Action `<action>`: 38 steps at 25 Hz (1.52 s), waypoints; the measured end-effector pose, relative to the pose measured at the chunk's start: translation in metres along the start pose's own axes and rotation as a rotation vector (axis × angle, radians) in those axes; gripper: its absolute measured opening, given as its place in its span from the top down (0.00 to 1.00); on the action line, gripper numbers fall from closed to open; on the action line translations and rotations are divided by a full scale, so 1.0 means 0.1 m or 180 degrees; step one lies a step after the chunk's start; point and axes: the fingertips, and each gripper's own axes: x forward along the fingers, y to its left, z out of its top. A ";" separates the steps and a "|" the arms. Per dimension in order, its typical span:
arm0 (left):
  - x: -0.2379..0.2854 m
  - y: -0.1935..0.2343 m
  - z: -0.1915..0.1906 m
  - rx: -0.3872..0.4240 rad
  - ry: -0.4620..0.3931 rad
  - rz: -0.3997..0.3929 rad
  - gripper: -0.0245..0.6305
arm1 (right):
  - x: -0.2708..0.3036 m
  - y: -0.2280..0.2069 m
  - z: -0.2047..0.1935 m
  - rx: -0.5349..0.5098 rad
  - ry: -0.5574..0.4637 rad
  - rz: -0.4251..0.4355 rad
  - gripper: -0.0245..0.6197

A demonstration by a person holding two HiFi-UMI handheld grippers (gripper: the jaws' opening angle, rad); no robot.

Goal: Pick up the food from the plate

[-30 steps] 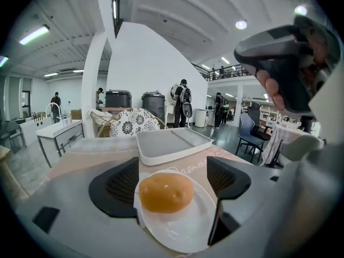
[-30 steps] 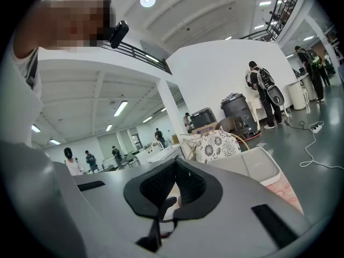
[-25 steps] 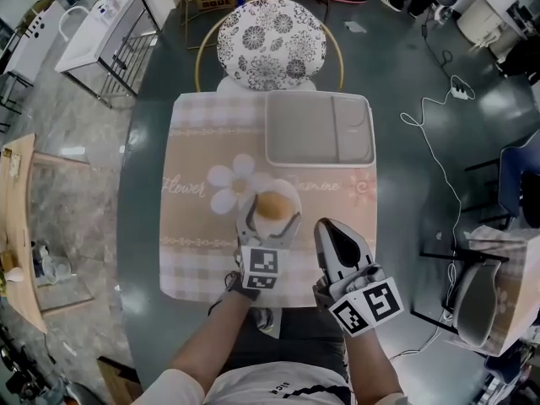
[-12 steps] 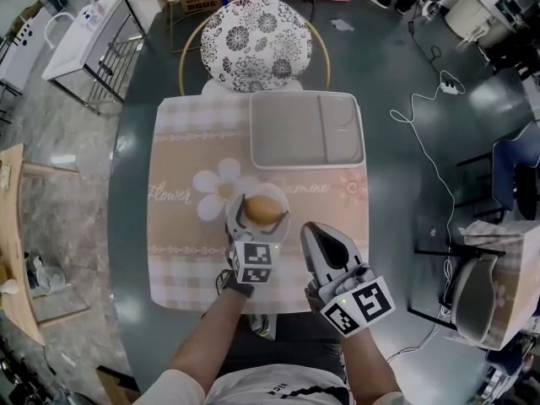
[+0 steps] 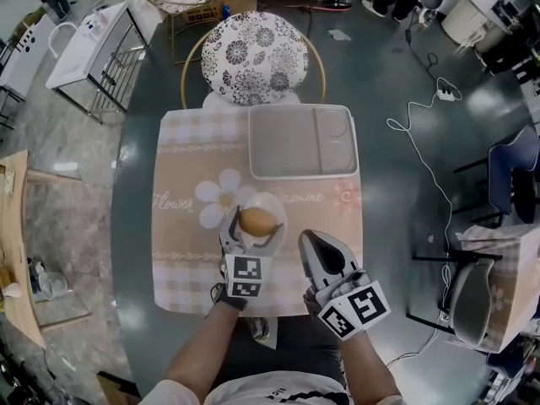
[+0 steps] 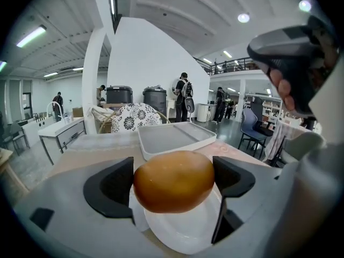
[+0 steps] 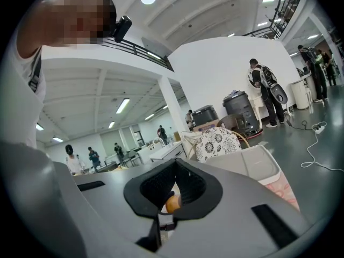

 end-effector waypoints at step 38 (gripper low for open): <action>-2.38 -0.74 2.01 0.0068 -0.0330 -0.0589 0.29 | -0.61 0.95 1.37 -0.0381 -0.0035 0.0023 0.94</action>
